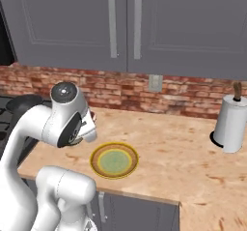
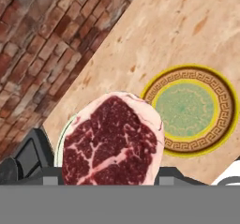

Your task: Place one of the steaks on the plate and the other in the bowl. Then place the bowl in the fridge.

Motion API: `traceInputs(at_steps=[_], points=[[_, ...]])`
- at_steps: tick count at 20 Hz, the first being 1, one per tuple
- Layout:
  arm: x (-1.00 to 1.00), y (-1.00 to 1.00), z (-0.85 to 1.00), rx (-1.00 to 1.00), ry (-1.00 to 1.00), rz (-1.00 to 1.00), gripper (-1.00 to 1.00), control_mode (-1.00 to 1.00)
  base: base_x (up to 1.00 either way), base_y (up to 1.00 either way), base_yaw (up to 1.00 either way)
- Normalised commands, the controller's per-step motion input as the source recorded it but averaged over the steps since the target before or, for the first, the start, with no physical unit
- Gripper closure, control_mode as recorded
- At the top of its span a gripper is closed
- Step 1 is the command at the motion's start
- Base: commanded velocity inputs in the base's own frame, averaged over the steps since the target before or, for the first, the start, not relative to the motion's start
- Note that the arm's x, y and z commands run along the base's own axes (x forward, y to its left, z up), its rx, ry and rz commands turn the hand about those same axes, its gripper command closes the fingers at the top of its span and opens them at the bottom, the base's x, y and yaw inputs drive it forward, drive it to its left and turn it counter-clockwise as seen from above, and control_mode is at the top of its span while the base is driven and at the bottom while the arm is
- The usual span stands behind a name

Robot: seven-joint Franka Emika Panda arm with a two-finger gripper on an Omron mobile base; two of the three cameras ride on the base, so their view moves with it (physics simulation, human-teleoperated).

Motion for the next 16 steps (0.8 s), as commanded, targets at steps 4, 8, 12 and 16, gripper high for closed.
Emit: traceInputs(at_steps=[4,8,12,16], points=[[0.0,0.0,0.0,0.0,0.0,0.0,1.0,1.0,0.0,-0.8,-0.12],[0.0,0.0,0.0,0.0,0.0,0.0,1.0,1.0,0.1,-0.53,-0.35],[0.04,-0.04,-0.09,0.0,0.05,-0.06,1.0,-1.0,0.04,-0.2,-0.24],[0.07,-0.16,-0.53,0.0,0.22,-0.2,1.0,-1.0,0.0,0.0,0.0]])
